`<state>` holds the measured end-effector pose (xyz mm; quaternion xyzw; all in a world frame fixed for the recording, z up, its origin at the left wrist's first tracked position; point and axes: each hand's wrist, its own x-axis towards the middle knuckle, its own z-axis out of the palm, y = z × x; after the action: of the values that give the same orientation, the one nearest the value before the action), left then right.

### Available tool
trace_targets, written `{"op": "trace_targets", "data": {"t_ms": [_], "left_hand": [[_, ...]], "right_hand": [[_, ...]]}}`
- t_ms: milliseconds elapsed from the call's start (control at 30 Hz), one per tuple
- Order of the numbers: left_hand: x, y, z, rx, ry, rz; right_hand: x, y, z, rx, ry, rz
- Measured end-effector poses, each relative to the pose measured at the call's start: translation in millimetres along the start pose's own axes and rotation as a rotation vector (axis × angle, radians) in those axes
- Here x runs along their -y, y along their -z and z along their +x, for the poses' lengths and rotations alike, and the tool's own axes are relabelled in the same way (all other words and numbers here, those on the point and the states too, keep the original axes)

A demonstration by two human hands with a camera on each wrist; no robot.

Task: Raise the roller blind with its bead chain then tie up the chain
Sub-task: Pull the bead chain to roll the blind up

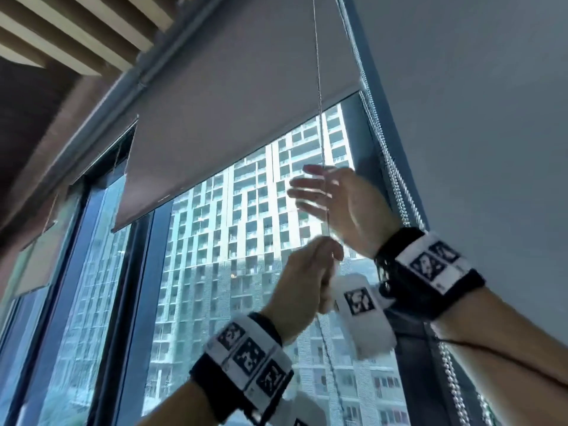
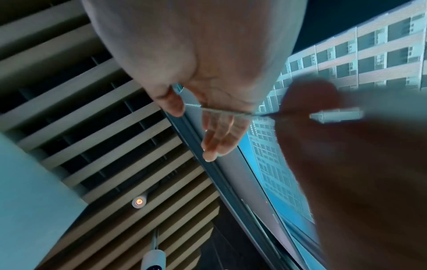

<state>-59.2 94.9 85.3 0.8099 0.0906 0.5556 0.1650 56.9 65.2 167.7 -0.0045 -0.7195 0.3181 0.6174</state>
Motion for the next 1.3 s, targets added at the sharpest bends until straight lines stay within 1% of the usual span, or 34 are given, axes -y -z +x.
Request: {"op": "trace_targets", "data": {"t_ms": [67, 133, 200, 267, 333, 433, 500, 600, 633, 700, 767, 833, 900, 967, 1033, 1100, 1133, 1200, 1300], "left_hand": [[18, 1, -18, 0.082, 0.115, -0.022], [27, 10, -26, 0.159, 0.224, -0.038], [24, 23, -25, 0.226, 0.276, -0.072], [15, 37, -15, 0.236, 0.293, -0.166], [5, 47, -2, 0.168, 0.242, -0.232], [-11, 56, 21, 0.028, 0.132, -0.174], [-24, 58, 34, -0.005, 0.09, -0.148], [-42, 55, 45, -0.005, 0.11, -0.317], [-44, 54, 47, -0.021, 0.119, -0.362], [-40, 52, 47, -0.086, 0.116, -0.366], [-32, 51, 44, -0.124, 0.087, -0.328], [-30, 48, 41, -0.141, 0.084, -0.34], [-32, 41, 33, -0.116, 0.078, -0.339], [-28, 32, 25, -0.095, 0.077, -0.279], [-22, 25, 17, -0.073, 0.095, -0.232], [-20, 21, 14, -0.049, 0.105, -0.189], [-21, 19, 13, -0.04, 0.105, -0.181], [-23, 16, 11, -0.002, 0.112, -0.199], [-19, 22, 6, 0.114, 0.158, -0.248]], "right_hand": [[5, -8, 11, -0.081, -0.022, -0.009], [-2, -12, 15, -0.166, -0.002, -0.15], [-14, -15, 13, -0.193, 0.052, -0.234], [-22, -19, 7, -0.167, 0.08, -0.256], [-28, -25, 1, -0.138, 0.085, -0.289], [-42, -28, -17, -0.071, 0.073, -0.344], [-55, -27, -35, -0.018, 0.04, -0.419], [-81, -30, -62, 0.073, -0.032, -0.466], [-88, -30, -69, 0.102, -0.061, -0.457], [-98, -24, -73, 0.174, -0.134, -0.409], [-96, -13, -68, 0.261, -0.196, -0.323], [-85, -6, -56, 0.29, -0.226, -0.191], [-66, -4, -37, 0.255, -0.19, -0.079], [-39, -6, -15, 0.199, -0.105, -0.066], [-13, -10, 6, 0.089, -0.026, -0.047], [5, -19, 19, -0.045, -0.024, 0.057], [10, -24, 22, -0.095, -0.006, 0.065], [9, -27, 23, -0.161, 0.063, -0.024], [4, -25, 4, -0.133, 0.124, -0.195]]}}
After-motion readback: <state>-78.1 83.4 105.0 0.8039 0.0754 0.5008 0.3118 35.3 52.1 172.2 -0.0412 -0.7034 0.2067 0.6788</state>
